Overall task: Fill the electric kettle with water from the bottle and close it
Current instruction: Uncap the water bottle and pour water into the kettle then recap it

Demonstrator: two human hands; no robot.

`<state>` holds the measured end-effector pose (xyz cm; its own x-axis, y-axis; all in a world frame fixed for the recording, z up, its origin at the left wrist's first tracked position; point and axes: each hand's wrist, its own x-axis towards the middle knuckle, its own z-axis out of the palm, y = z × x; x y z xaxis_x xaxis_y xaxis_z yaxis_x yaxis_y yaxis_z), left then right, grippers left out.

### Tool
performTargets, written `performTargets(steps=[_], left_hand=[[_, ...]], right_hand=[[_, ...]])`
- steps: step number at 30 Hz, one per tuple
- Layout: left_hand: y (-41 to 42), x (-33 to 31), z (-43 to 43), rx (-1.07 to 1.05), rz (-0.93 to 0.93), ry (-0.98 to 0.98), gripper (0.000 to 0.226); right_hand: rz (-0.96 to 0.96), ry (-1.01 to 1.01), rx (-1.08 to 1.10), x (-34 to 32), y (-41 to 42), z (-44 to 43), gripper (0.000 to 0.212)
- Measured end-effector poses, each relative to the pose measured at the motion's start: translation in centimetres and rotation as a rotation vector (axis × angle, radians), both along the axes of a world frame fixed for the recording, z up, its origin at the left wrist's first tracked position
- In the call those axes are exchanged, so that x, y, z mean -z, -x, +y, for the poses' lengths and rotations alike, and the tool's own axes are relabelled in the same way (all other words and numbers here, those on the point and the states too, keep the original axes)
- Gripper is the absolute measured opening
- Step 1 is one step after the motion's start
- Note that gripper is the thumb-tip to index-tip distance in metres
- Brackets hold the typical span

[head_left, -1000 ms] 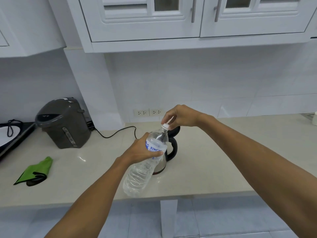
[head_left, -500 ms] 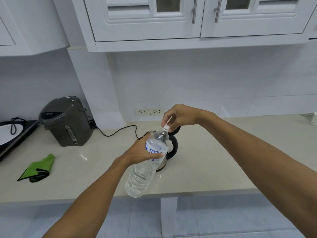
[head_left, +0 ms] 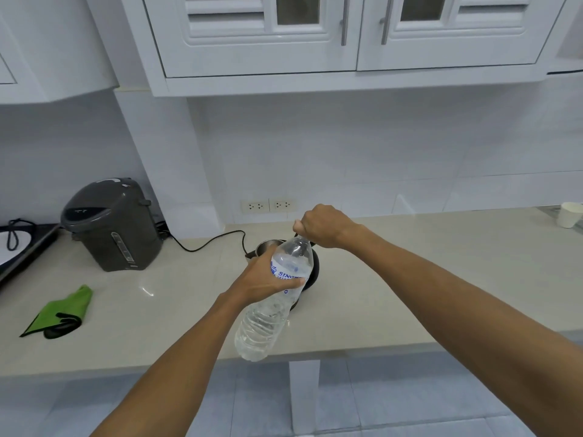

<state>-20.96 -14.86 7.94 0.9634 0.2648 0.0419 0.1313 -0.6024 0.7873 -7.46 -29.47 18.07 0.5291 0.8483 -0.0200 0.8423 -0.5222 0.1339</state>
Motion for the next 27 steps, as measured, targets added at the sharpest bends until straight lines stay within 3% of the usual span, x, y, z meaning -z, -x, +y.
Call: performTargets(steps=[3,6,8,13,17,27], left_hand=[[-0.4,0.3,-0.9,-0.011,-0.003,-0.01,0.086],[-1.1,0.1,-2.2,-0.027,-0.03,0.021,0.075],[-2.0,-0.4,-3.5,-0.03,-0.037,0.062,0.068],[-6.5,-1.4,-7.7,-0.042,-0.133,0.138,0.079],[-11.2,-2.0,-11.5,-0.017,-0.137,0.119,0.067],[-28.2,1.0,-17.7,0.04,-0.12,0.128,0.071]], right_hand=[[0.068,-0.21,0.054,0.4,-0.5,-0.8,0.036],[0.552,-0.382,0.174,-0.4,-1.0,-2.8,0.056],[0.716,-0.412,0.16,-0.5,-1.3,-4.5,0.055],[0.782,-0.544,0.179,-0.8,-4.3,-8.8,0.052],[0.801,-0.576,0.237,-1.3,-8.3,-12.9,0.049],[0.753,-0.685,0.353,2.6,-22.7,-19.9,0.056]])
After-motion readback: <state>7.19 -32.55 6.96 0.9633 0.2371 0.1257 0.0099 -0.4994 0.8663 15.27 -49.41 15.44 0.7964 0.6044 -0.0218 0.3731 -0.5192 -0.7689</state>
